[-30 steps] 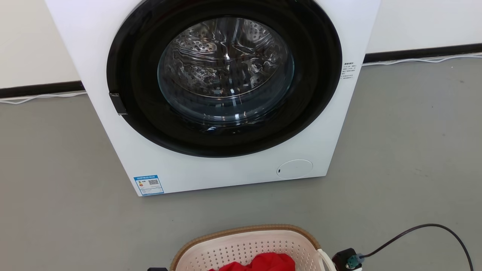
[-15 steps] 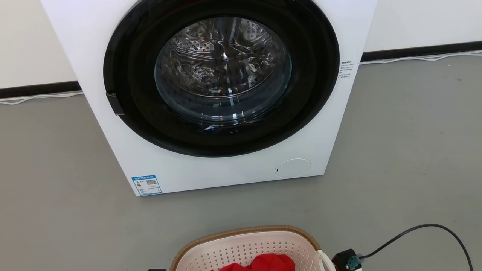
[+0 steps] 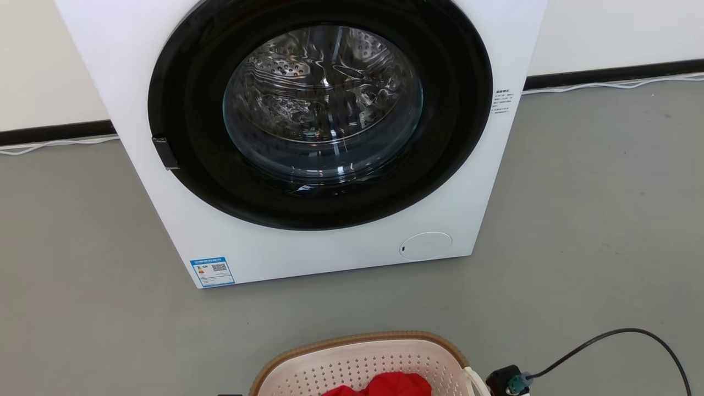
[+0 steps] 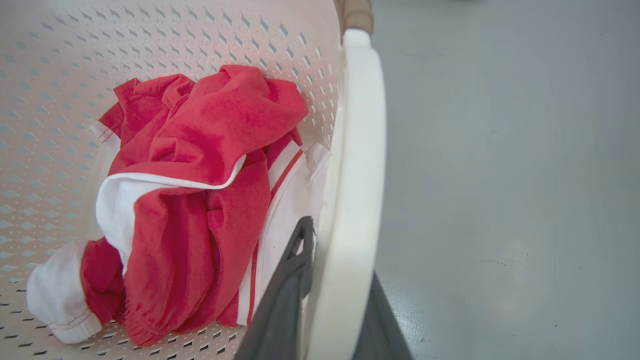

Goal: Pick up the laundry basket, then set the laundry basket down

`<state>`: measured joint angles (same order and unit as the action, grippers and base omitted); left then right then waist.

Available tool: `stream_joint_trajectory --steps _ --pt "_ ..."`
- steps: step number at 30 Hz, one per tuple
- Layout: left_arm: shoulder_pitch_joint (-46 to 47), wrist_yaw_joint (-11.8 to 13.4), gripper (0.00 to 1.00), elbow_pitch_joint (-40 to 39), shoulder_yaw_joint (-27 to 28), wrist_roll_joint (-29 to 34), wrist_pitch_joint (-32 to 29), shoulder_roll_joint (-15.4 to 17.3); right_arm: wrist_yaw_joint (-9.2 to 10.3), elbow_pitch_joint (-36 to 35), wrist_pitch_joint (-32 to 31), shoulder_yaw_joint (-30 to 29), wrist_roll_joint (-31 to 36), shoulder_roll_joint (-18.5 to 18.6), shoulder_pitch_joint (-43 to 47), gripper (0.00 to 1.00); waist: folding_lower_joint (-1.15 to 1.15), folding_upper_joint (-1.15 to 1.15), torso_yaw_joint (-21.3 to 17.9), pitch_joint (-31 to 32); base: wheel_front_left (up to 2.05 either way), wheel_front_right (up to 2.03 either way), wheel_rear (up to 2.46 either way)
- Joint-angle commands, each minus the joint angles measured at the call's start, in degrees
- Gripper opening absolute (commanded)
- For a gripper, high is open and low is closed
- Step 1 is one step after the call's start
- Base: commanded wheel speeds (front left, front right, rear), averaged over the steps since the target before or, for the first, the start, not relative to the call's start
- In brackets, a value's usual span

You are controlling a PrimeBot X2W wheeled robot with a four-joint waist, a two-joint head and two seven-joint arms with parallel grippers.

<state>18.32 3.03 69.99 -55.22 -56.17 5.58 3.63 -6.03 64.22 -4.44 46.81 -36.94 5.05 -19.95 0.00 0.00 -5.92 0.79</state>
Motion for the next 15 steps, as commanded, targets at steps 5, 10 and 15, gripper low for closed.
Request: stream_joint_trajectory --steps 5,10,15 --pt "3.8 -0.12 0.0 -1.27 -0.04 -0.25 1.62 -0.75 -1.46 -1.25 0.68 2.14 0.19 -2.17 -0.67 0.0 0.0 0.0 -0.09 0.04 0.0 0.0 0.0" --pt "4.03 -0.17 0.0 -1.16 -0.65 -0.85 1.71 -0.75 -1.46 -1.12 0.71 2.23 -0.02 -2.17 -0.95 0.0 0.0 0.0 -0.22 -0.11 0.0 0.0 0.0" --pt "4.28 -0.17 0.0 -0.97 -1.25 -1.4 1.79 -0.75 -1.46 -0.97 0.63 2.38 -0.2 -2.17 -1.11 0.0 0.0 0.0 -0.31 -0.23 0.0 0.0 0.0"
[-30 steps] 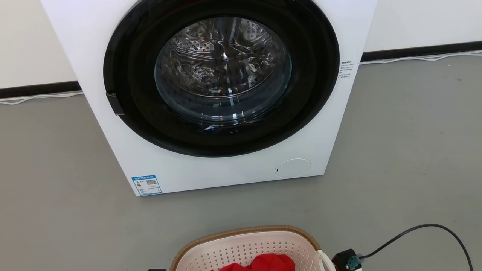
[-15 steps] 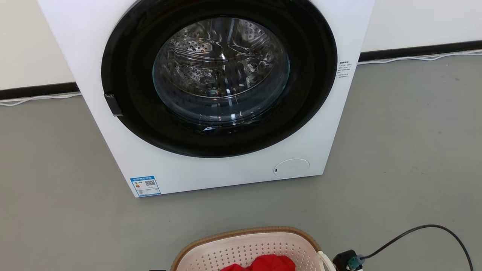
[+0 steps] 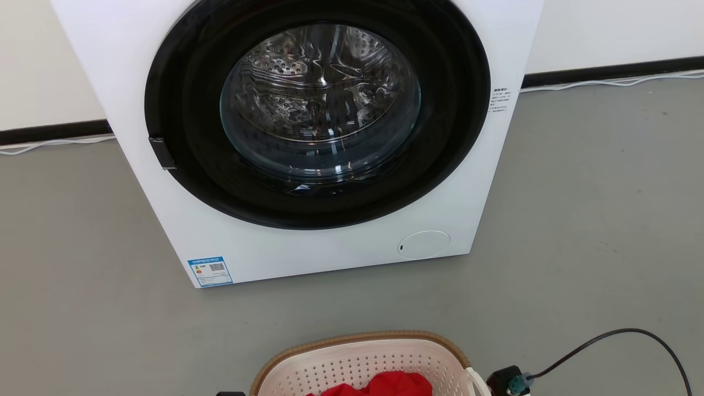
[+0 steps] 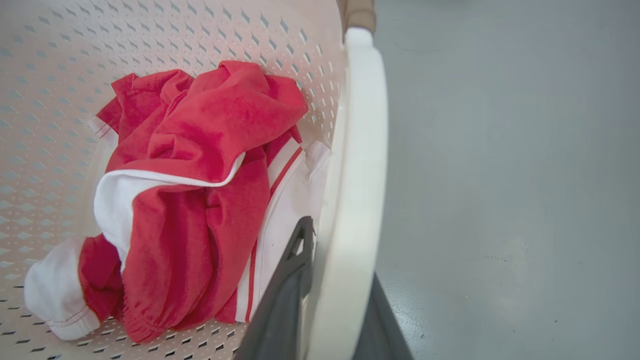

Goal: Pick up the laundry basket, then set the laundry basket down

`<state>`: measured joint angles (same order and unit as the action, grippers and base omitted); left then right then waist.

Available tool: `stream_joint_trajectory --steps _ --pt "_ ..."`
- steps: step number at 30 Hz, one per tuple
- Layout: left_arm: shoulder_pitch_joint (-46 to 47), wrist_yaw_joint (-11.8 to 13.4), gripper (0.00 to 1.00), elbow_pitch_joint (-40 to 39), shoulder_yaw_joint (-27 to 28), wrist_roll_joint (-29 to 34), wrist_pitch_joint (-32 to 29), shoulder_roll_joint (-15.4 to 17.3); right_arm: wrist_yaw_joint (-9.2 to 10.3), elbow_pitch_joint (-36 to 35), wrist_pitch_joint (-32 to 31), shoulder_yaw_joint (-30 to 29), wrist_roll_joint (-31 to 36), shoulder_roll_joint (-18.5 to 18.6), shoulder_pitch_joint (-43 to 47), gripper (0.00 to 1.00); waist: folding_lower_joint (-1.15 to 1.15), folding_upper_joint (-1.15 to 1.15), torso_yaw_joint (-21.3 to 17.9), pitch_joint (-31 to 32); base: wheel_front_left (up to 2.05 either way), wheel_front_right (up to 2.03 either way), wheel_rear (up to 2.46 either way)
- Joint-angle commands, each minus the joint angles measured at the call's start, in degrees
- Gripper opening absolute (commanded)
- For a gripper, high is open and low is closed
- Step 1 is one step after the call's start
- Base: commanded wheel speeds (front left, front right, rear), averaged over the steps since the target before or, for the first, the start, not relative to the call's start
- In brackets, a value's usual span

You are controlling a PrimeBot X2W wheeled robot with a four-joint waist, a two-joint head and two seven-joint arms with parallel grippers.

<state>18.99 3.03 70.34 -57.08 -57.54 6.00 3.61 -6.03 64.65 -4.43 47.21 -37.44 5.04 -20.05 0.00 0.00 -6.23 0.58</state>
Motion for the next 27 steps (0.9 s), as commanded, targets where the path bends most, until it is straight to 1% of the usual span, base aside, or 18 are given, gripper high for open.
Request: stream_joint_trajectory --steps 1,27 --pt "3.66 -0.16 0.0 -1.28 0.5 -0.13 1.39 -0.73 -1.46 -1.38 0.63 2.01 0.26 -2.16 -1.01 0.0 0.0 0.0 -0.02 -0.03 0.0 0.0 0.0" --pt "4.8 -0.18 0.0 -0.34 -2.25 -1.99 1.84 -0.73 -1.46 -1.13 1.22 2.73 -0.76 -2.16 -1.16 0.0 0.0 0.0 0.24 -1.68 0.0 0.0 0.0"
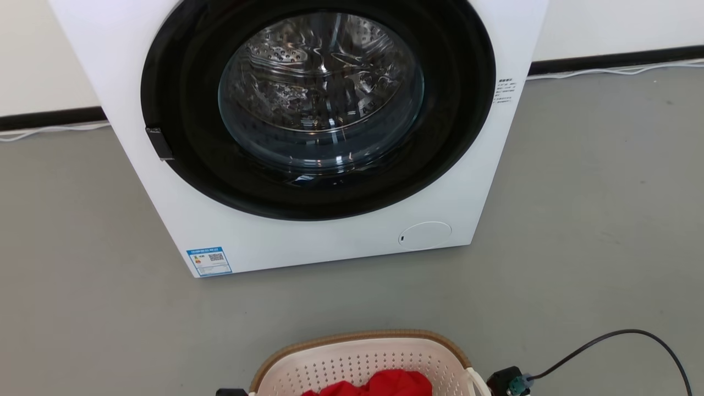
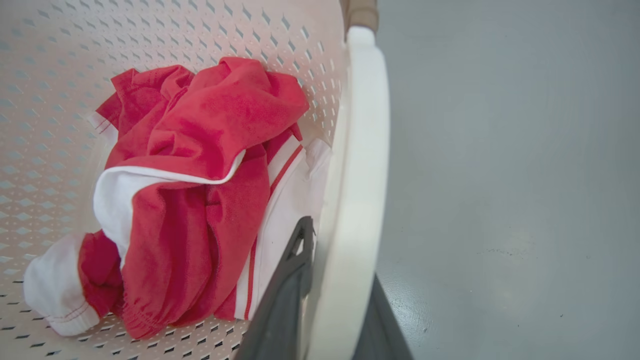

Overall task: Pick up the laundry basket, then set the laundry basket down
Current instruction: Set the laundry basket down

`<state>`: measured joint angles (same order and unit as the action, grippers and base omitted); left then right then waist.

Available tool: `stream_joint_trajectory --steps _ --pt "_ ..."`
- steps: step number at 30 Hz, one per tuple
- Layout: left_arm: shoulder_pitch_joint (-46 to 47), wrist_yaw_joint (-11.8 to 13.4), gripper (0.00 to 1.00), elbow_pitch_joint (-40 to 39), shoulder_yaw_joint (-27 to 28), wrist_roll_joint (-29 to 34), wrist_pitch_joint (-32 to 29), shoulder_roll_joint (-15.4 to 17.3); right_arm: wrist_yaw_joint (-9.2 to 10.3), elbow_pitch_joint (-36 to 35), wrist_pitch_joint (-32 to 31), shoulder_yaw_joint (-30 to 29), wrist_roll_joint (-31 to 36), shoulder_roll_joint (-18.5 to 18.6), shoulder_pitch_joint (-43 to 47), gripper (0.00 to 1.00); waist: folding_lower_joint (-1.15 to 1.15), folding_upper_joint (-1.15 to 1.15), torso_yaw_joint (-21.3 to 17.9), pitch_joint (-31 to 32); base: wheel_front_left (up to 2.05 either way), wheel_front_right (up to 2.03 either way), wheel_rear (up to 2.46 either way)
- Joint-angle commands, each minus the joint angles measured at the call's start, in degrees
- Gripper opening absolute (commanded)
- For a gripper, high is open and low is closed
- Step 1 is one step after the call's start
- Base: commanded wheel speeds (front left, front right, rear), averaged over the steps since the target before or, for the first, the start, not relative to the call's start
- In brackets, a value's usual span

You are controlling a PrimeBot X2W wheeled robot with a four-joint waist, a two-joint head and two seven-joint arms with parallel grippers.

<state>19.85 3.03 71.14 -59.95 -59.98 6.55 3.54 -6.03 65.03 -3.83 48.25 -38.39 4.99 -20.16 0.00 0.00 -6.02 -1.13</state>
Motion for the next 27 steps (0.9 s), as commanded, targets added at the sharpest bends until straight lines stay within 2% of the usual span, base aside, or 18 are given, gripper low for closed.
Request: stream_joint_trajectory --steps 1,11,18,27 --pt "4.05 -0.11 0.0 -1.18 0.53 0.36 1.3 -0.67 -1.46 -1.43 0.71 1.64 0.16 -2.12 -1.1 0.0 0.0 0.0 0.11 -0.16 0.0 0.0 0.0" --pt "8.33 -0.34 0.0 -0.63 0.41 -0.03 2.56 -0.66 -1.46 -1.22 3.47 0.03 -0.57 -2.12 -4.28 0.0 0.0 0.0 0.8 -5.54 0.0 0.0 0.0" --pt "14.05 -1.31 0.0 0.38 0.63 0.52 4.0 -0.01 -1.46 -0.68 6.84 -1.63 -0.81 -2.12 -9.72 0.0 0.0 0.0 1.5 -11.84 0.0 0.0 0.0" --pt "21.61 -1.76 0.0 0.95 1.44 0.94 6.16 0.62 -1.46 3.44 11.83 -4.29 0.0 -2.12 -18.54 0.0 0.0 0.0 3.05 -20.44 0.0 0.0 0.0"
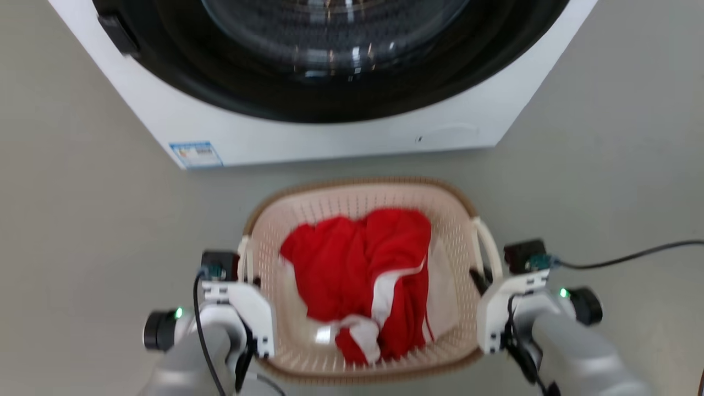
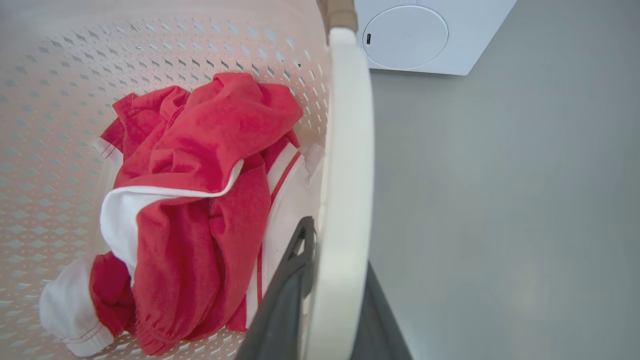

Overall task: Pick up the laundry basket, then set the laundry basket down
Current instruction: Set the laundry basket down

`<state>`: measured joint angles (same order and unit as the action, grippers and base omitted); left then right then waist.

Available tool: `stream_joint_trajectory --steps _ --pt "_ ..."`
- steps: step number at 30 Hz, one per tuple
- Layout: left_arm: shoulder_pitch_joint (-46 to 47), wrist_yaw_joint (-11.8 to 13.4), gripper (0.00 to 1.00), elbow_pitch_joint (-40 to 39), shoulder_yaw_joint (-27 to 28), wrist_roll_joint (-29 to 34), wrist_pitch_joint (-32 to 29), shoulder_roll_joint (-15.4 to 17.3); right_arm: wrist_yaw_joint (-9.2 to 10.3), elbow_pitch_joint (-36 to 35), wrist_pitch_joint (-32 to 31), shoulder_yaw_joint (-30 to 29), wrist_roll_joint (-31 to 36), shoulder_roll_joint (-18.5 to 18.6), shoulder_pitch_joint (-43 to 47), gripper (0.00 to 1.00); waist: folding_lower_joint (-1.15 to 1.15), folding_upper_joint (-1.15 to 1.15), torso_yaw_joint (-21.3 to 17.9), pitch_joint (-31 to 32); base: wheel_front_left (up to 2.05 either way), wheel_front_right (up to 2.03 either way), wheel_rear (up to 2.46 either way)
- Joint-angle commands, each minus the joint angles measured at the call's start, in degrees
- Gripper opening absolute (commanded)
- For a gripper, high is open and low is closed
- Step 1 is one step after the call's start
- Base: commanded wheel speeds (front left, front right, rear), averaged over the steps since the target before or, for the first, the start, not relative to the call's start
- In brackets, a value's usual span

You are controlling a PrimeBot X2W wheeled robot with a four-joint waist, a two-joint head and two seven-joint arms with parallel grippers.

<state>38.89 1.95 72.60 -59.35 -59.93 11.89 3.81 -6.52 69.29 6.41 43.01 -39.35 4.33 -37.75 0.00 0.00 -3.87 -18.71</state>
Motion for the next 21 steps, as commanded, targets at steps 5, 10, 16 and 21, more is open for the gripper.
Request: stream_joint_trajectory --steps 5,10,16,21 --pt "6.99 -0.64 0.0 -0.5 1.43 1.36 2.1 0.57 -0.97 1.6 4.06 -0.34 2.16 -1.46 -5.77 0.0 0.0 0.0 1.83 -8.16 0.0 0.0 0.0" --pt "11.18 -0.62 0.0 -0.93 1.58 2.79 2.88 1.25 -0.97 3.16 6.05 -1.89 3.6 -1.46 -10.13 0.0 0.0 0.0 2.53 -13.53 0.0 0.0 0.0" --pt "14.28 -0.65 0.0 -1.45 2.11 3.86 3.06 1.32 -0.97 4.19 7.21 -3.78 5.38 -1.46 -12.96 0.0 0.0 0.0 3.35 -17.66 0.0 0.0 0.0" --pt "17.19 -0.23 0.0 -3.14 3.57 5.19 3.09 1.68 -0.97 4.55 7.87 -6.14 7.42 -1.46 -15.64 0.0 0.0 0.0 3.82 -21.43 0.0 0.0 0.0"
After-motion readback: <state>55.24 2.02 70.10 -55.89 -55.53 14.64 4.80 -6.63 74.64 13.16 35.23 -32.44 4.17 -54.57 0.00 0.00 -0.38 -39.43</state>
